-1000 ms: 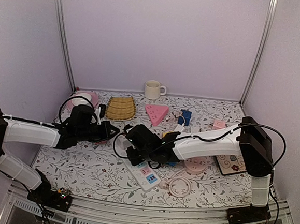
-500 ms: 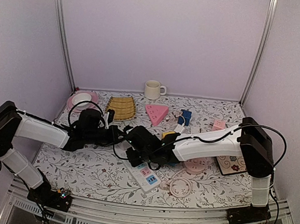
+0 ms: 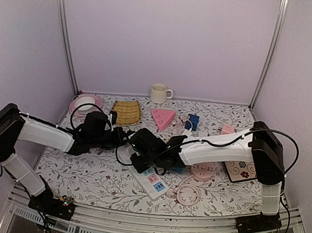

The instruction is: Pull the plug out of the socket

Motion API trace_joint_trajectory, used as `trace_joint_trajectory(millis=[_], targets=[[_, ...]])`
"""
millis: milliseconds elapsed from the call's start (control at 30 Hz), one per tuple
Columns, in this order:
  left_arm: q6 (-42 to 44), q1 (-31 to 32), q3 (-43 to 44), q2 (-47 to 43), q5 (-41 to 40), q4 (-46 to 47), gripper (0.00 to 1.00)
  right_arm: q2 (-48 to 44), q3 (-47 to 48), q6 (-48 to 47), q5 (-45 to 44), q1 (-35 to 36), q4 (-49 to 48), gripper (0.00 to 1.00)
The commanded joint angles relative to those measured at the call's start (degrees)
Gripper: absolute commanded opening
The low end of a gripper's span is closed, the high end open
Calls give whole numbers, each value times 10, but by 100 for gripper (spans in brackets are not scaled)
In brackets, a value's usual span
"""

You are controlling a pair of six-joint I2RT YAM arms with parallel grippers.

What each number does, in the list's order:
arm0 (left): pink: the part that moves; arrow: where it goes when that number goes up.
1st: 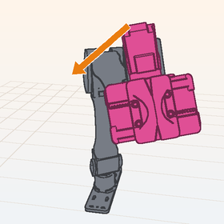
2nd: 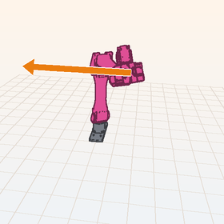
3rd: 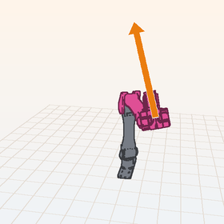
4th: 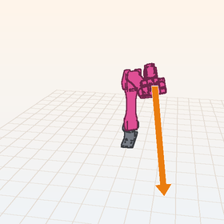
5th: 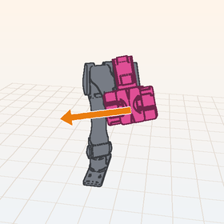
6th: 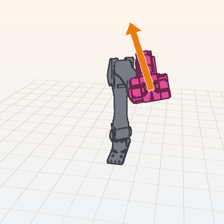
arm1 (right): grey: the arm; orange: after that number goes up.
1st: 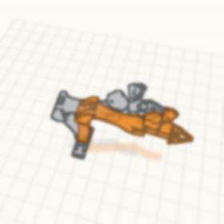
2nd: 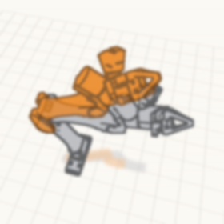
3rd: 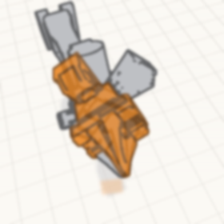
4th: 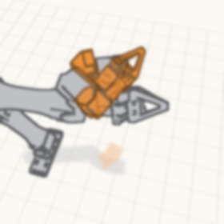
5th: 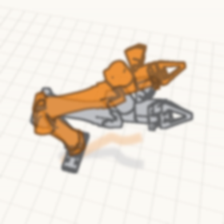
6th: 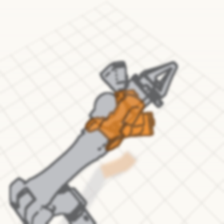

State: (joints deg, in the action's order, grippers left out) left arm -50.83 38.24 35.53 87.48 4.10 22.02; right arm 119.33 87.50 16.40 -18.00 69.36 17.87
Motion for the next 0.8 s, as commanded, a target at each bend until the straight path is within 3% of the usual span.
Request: trace_joint_trajectory(millis=[0, 500, 767], targets=[[0, 9, -15, 39, -11, -95, 0, -35, 24, -25, -26, 4, -26, 11], [20, 19, 3, 22, -26, -115, 0, -113, -60, 17, 9, -23, -59, 10], [71, 48, 49, -10, -39, -142, 0, -143, -146, 80, 46, -63, -83, 11]])
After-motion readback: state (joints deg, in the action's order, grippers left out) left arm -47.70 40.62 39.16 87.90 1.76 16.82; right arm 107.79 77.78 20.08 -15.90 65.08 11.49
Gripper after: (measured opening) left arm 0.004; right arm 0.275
